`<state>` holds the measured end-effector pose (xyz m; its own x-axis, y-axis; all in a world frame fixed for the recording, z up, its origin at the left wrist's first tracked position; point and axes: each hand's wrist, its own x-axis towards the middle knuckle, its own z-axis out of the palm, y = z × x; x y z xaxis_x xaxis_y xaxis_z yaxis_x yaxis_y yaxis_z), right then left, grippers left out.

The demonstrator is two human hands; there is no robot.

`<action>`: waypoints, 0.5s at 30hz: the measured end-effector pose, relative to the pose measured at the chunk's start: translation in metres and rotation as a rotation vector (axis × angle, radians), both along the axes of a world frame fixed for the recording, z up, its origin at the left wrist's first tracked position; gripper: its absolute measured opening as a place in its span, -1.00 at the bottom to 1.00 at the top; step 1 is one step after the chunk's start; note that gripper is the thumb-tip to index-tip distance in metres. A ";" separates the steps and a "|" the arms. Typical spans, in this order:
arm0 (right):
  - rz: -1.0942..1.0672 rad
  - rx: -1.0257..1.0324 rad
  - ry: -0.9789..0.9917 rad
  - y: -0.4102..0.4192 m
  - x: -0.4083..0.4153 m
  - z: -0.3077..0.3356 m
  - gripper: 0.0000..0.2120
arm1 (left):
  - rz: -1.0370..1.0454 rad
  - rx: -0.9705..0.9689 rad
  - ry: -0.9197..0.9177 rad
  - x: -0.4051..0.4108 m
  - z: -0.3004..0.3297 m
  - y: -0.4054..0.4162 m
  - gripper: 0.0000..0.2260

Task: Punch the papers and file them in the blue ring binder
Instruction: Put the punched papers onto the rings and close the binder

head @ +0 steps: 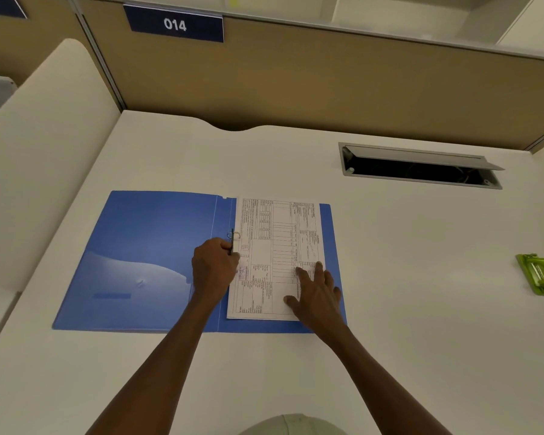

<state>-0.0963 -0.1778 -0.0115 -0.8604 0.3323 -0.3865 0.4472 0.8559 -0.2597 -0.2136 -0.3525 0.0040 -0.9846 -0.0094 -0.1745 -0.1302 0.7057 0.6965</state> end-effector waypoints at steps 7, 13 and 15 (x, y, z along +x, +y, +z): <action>-0.020 -0.009 -0.011 -0.002 -0.001 0.004 -0.35 | -0.025 0.051 0.013 0.006 0.001 0.004 -0.79; 0.012 -0.078 0.435 -0.019 -0.008 0.021 -0.59 | 0.011 0.040 0.068 0.004 -0.004 -0.004 -0.84; 0.086 -0.149 0.504 -0.025 -0.017 0.027 -0.71 | -0.012 0.033 0.068 0.002 -0.007 -0.009 -0.84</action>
<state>-0.1133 -0.2032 0.0151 -0.9733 0.2252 0.0446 0.1651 0.8216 -0.5456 -0.2114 -0.3610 -0.0029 -0.9942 0.0072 -0.1069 -0.0731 0.6834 0.7264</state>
